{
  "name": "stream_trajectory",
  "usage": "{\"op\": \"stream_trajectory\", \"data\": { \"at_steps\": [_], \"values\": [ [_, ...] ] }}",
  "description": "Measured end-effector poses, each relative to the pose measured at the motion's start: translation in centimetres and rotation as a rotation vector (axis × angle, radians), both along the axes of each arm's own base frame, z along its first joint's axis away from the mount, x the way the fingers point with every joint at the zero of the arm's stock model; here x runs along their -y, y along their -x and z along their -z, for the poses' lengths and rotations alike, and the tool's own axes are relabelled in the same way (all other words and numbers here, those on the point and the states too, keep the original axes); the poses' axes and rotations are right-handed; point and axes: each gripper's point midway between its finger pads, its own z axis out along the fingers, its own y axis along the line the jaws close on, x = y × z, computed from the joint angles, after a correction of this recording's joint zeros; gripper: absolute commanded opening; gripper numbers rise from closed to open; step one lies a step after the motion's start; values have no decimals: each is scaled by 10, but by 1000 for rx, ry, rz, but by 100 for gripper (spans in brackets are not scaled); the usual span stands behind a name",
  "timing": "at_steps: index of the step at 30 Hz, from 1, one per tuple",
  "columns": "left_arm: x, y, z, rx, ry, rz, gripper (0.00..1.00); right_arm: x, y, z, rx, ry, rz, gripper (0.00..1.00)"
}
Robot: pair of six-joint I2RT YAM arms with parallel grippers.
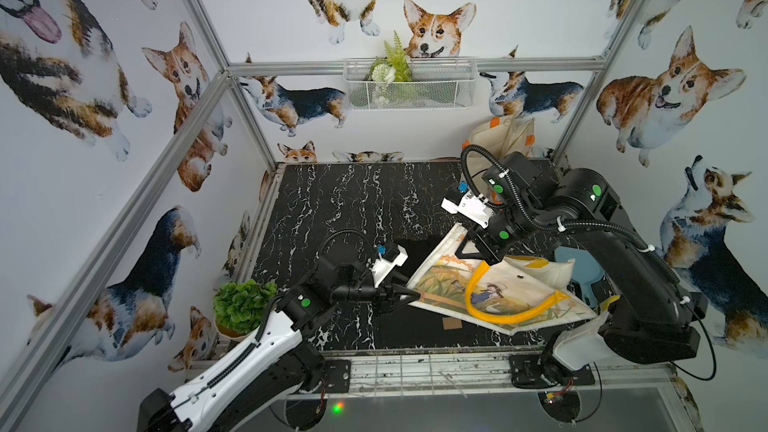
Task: Put away the canvas bag
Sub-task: Press the canvas bag.
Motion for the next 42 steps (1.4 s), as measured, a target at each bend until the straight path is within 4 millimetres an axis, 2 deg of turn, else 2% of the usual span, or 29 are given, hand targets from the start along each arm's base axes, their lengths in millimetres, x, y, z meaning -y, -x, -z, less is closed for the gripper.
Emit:
{"op": "stream_trajectory", "data": {
  "at_steps": [2,4,5,6,20,22,25,27,28,30,35,37,42],
  "values": [
    [2,-1,0,-8,-1,2,46,-5,2,-4,-9,-28,-13,0],
    [3,-1,0,-14,-3,6,21,-10,3,-8,-19,-58,-19,0],
    [4,-1,0,-20,-3,10,1,-12,3,-10,-24,-69,-19,0],
    [4,-1,0,-21,-2,16,0,-13,4,-11,-27,-73,-22,0],
    [8,16,-10,39,26,84,0,-5,-7,-15,47,-46,21,0],
    [8,16,-11,40,27,83,27,-4,-7,-14,47,-43,21,0],
    [10,14,-12,14,16,73,43,-5,-8,-7,44,-17,23,0],
    [14,12,-30,17,41,74,51,-10,-3,8,35,32,-2,0],
    [16,11,-38,22,55,74,52,-14,3,16,20,54,-27,0],
    [21,7,-60,46,90,82,52,-21,16,29,-6,86,-75,0],
    [36,1,-96,59,140,117,47,-29,22,48,-44,105,-76,0],
    [41,0,-95,39,131,133,45,-30,25,48,-59,99,-60,0],
    [53,-2,-88,44,120,182,19,-22,27,50,-94,128,-13,0]
  ]
}}
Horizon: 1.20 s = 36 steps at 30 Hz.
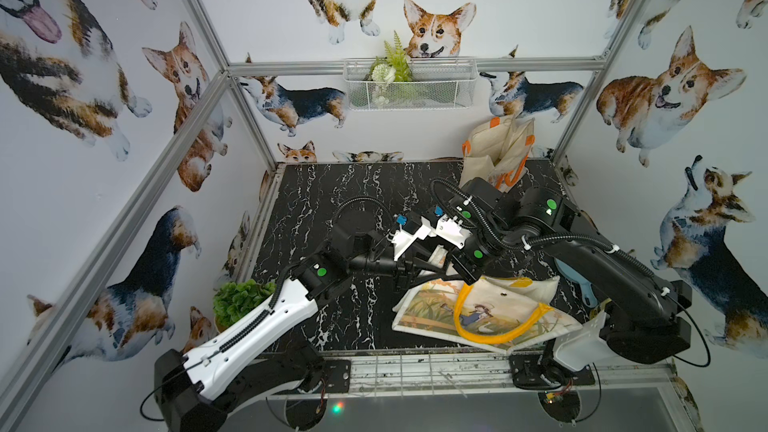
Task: Put away the canvas bag
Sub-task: Press the canvas bag.
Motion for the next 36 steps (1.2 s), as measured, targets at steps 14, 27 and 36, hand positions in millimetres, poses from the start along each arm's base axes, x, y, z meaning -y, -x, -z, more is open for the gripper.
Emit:
{"op": "stream_trajectory", "data": {
  "at_steps": [14,27,36],
  "values": [
    [0,13,-2,42,-15,67,0,9,13,1,-37,20,-35,34],
    [-54,12,-26,61,40,3,0,2,21,6,-98,-279,-72,52],
    [-86,-5,-39,63,88,-85,0,11,13,-2,-101,-352,-46,48]
  ]
}}
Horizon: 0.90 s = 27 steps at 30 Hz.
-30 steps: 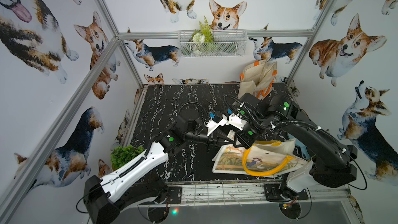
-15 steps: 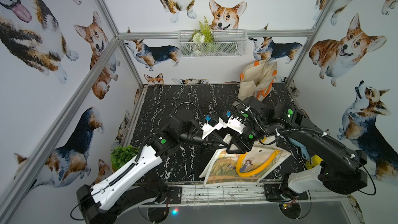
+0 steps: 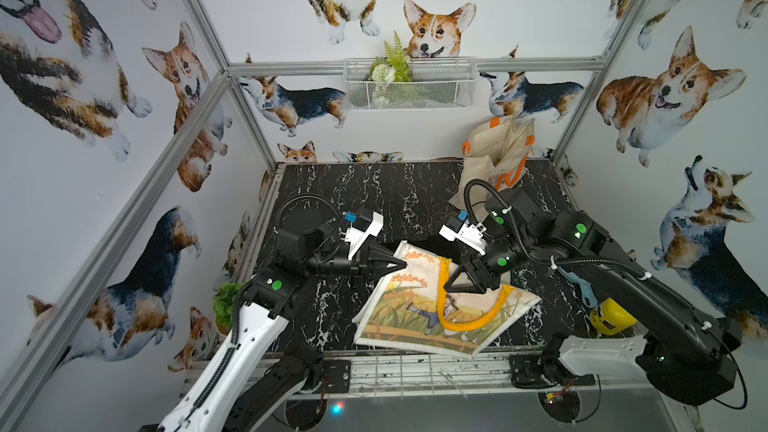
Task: Put away the canvas bag
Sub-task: Press the canvas bag.
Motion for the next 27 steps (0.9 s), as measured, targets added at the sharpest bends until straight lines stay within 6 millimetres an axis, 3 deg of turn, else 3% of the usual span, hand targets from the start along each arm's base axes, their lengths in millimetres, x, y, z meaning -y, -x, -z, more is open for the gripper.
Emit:
{"op": "stream_trajectory", "data": {
  "at_steps": [7,23,27],
  "values": [
    [-18,-17,2,5,0,-66,0,13,10,-5,12,-21,1,49],
    [-24,-30,6,32,-29,-108,0,42,38,2,-30,-39,31,49],
    [-25,-33,7,43,-32,-125,0,46,40,5,-27,-37,38,54]
  ]
}}
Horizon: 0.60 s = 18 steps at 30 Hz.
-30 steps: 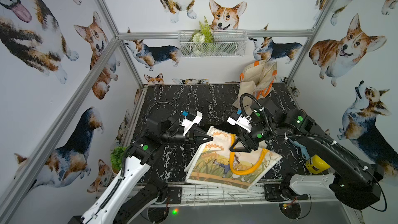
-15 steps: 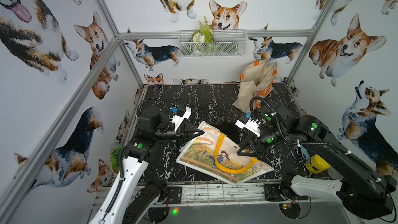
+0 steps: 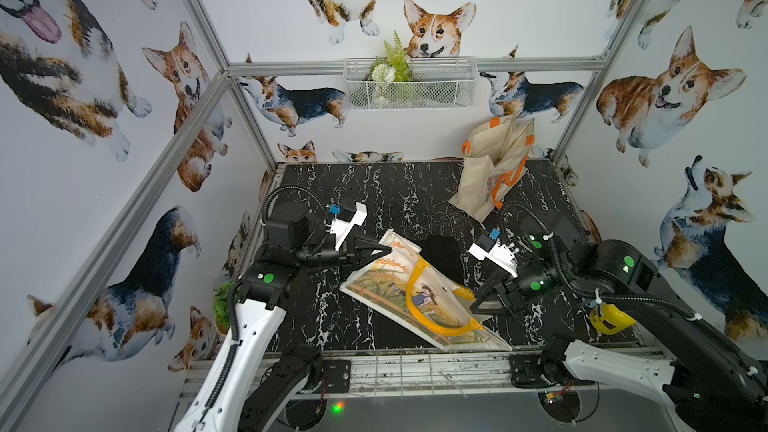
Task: Put away the canvas bag
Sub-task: Press the canvas bag.
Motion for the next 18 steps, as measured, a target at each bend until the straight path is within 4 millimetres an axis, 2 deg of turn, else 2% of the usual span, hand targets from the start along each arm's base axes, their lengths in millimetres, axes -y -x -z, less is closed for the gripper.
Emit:
{"op": "stream_trajectory", "data": {
  "at_steps": [3,8,14,18],
  "values": [
    [-1,-3,1,12,0,-16,0,4,3,5,-9,7,10,66],
    [-1,-12,0,2,24,-32,0,12,6,13,-9,-4,48,75],
    [5,-32,-10,-78,91,-41,0,18,-2,9,97,-79,120,80],
    [5,-35,-22,-93,126,-46,0,20,-12,6,157,-95,165,81]
  ]
}}
